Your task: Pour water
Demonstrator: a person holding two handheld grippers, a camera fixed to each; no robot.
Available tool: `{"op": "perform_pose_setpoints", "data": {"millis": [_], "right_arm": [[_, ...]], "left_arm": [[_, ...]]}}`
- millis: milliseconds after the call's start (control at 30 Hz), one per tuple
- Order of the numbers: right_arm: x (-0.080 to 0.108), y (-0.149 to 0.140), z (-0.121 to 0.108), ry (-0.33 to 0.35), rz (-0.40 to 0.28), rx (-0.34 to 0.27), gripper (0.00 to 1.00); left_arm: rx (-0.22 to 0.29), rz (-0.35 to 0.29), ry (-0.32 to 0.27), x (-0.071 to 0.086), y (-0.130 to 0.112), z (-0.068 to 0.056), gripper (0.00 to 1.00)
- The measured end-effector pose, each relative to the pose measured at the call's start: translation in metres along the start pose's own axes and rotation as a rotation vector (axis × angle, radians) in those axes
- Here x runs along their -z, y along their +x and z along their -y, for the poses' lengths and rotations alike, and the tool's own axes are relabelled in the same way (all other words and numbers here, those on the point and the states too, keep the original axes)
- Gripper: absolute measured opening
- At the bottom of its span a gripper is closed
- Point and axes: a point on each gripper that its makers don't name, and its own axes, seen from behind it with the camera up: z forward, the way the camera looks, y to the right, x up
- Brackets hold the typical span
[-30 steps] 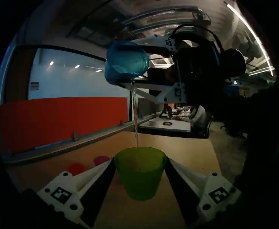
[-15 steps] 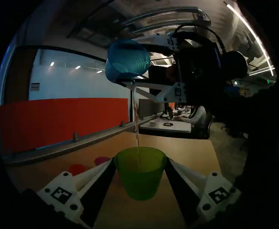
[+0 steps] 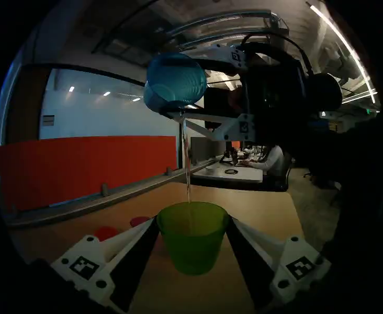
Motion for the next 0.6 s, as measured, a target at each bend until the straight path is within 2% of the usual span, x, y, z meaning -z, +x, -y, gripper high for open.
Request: {"op": "perform_pose_setpoints", "data": {"millis": [600], "right_arm": [[-0.0037,0.0051,-0.0001,0.002,-0.008,0.048,0.89]], "left_arm": [[0.002,-0.003,0.008,0.0003,-0.0004,0.0051,0.89]]}}
